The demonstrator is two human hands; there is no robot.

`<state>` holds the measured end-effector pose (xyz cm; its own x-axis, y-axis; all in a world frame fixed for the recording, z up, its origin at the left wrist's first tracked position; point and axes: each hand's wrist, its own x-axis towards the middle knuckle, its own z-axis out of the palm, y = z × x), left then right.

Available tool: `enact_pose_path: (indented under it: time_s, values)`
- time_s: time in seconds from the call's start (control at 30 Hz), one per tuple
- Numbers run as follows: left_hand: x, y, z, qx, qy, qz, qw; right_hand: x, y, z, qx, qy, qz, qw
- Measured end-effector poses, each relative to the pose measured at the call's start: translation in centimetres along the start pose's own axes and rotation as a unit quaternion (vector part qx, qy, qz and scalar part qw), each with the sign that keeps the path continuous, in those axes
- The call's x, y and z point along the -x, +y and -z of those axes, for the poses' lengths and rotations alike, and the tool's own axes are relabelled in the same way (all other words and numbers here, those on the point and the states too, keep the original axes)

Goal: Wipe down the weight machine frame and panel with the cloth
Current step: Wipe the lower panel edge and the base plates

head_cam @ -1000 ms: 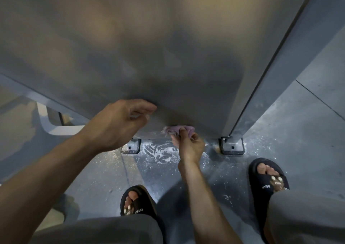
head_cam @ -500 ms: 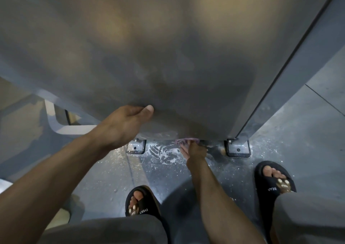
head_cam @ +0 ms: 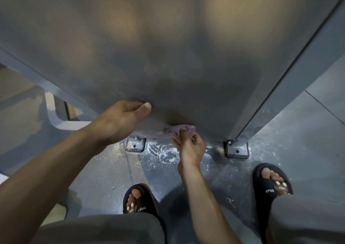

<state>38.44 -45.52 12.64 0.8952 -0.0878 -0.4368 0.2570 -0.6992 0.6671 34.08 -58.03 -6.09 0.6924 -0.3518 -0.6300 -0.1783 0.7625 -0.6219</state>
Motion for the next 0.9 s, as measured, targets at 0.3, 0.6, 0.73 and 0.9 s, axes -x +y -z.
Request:
enact_pose_path:
  time_s: [0.3, 0.6, 0.73, 0.9]
  values:
    - [-0.3, -0.3, 0.6, -0.012, -0.020, -0.003, 1.000, -6.9, 5.8, 2.3, 0.081, 0.090, -0.116, 0.986]
    - [-0.3, -0.5, 0.9, -0.022, -0.026, -0.021, 0.999, -7.8, 5.9, 3.4, 0.111, -0.006, -0.169, 0.979]
    - [0.0, -0.3, 0.7, -0.017, -0.027, -0.023, 0.999, -5.9, 5.1, 1.5, 0.048, 0.036, -0.160, 0.985]
    - [0.5, -0.2, 0.8, -0.016, -0.014, -0.027, 0.999, -1.9, 3.7, -0.7, -0.025, 0.009, -0.110, 0.994]
